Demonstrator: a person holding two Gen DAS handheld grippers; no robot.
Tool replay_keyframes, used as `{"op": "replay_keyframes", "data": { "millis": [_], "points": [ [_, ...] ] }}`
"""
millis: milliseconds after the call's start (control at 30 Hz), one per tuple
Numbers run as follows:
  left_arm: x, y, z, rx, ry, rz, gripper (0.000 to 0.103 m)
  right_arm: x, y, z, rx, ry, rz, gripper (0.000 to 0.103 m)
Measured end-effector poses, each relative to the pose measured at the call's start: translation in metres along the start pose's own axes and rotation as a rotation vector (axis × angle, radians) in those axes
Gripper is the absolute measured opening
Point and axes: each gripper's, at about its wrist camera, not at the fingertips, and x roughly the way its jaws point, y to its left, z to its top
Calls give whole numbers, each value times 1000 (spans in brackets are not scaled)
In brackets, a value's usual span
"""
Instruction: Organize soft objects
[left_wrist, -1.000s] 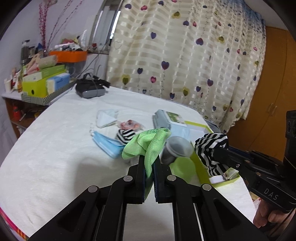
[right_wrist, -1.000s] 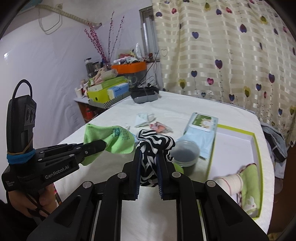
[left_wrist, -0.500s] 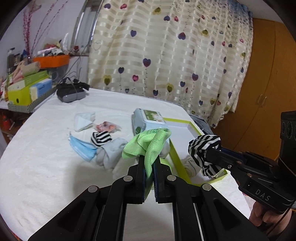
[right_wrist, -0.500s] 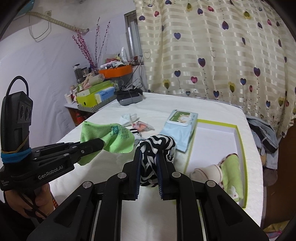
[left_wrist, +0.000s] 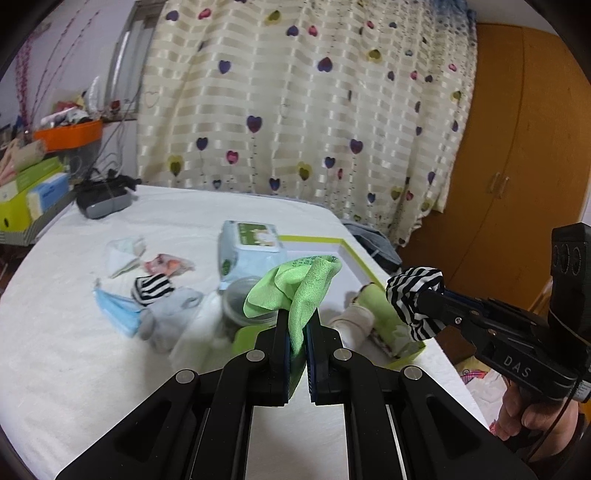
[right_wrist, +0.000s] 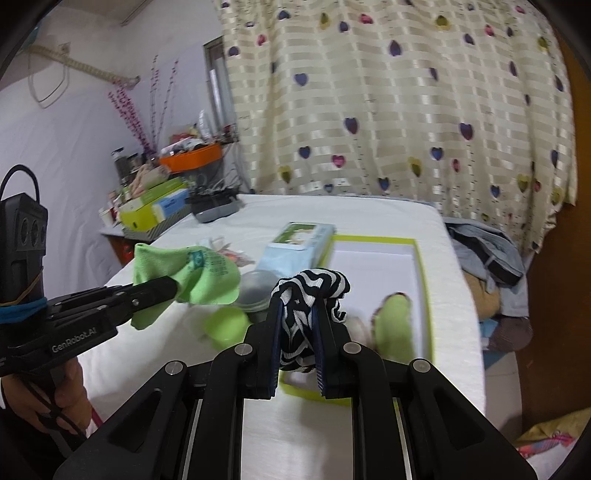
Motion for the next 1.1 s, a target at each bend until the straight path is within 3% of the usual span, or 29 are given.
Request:
{"op": "replay_keyframes", "data": {
  "millis": [400, 800, 1100],
  "points": [
    [27, -33, -2, 42, 51, -74, 7, 2, -43, -20, 72, 53, -68, 16],
    [75, -68, -21, 87, 194, -177, 7, 16, -74, -40, 118, 132, -96, 16],
    [110, -72, -33, 90, 283, -162, 7, 37, -84, -44, 130, 169, -80, 16]
  ]
}}
